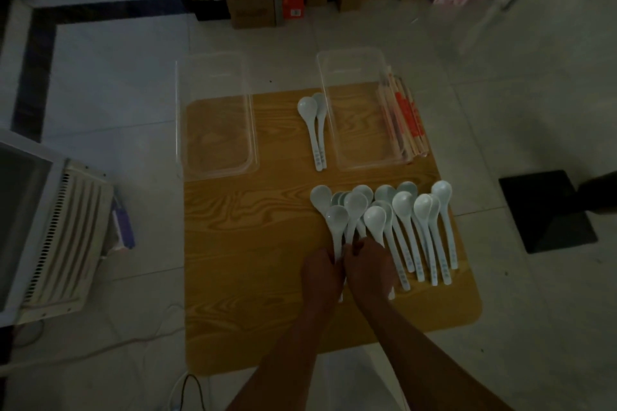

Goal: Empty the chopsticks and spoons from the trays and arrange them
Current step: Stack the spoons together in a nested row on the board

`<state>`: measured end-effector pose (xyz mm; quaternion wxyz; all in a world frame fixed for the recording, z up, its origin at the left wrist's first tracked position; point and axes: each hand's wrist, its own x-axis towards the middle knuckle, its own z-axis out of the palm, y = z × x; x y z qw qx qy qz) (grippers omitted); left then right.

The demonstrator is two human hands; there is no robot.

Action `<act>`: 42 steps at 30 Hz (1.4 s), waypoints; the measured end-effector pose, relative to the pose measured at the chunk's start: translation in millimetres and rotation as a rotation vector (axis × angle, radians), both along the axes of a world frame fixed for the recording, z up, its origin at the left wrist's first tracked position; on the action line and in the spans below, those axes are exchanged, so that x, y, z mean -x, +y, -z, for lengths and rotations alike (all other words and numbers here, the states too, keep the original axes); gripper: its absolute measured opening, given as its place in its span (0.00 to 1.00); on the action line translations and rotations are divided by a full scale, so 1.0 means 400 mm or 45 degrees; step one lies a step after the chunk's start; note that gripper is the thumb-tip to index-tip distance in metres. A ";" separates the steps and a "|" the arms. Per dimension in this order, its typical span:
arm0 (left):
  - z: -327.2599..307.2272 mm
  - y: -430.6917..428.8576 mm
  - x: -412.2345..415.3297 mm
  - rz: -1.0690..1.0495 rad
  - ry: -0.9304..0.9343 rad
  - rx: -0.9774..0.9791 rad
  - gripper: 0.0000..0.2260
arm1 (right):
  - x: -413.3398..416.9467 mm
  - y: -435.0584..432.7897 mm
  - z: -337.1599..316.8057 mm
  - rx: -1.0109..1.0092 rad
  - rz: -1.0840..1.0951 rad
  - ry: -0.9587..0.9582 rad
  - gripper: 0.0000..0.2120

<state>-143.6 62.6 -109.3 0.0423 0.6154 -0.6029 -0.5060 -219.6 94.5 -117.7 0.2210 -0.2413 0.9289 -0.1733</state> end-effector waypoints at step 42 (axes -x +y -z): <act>0.023 -0.156 -0.106 -0.205 0.031 -0.115 0.10 | -0.114 -0.055 0.040 0.095 -0.195 -0.169 0.13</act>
